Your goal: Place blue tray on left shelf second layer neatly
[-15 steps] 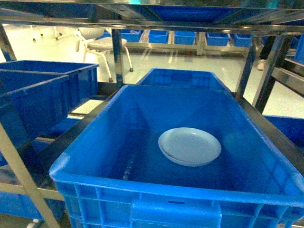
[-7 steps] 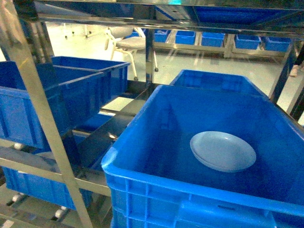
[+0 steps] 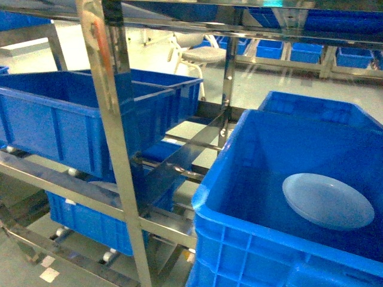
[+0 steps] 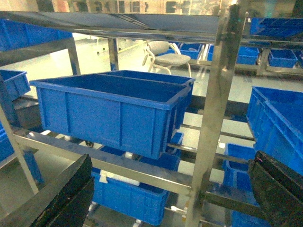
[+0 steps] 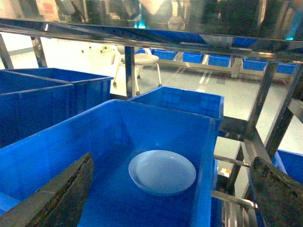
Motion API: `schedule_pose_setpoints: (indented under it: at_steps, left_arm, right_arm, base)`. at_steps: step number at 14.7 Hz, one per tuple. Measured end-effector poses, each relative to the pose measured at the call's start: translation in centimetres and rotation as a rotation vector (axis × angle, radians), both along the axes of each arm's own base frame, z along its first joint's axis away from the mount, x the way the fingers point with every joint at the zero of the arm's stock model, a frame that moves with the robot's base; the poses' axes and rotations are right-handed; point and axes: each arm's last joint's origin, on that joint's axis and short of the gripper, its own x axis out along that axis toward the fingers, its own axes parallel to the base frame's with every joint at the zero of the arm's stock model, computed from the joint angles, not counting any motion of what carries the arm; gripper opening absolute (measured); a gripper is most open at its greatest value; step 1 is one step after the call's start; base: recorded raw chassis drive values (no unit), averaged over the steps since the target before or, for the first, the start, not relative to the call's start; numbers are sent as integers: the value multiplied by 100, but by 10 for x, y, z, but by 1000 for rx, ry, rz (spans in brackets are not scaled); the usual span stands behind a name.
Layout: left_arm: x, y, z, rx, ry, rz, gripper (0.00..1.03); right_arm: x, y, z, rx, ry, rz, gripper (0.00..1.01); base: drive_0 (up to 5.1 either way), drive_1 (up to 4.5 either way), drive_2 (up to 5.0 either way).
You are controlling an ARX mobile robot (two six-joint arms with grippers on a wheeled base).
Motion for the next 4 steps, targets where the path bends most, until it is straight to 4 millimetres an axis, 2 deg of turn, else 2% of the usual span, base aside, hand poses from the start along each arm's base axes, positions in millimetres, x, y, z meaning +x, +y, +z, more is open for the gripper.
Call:
schedule_pose_setpoints:
  at_steps: [4]
  left_arm:
    - [0,0,0,0,0,0,98]
  right_arm:
    - [0,0,0,0,0,0,98]
  base:
    - [179,179,179]
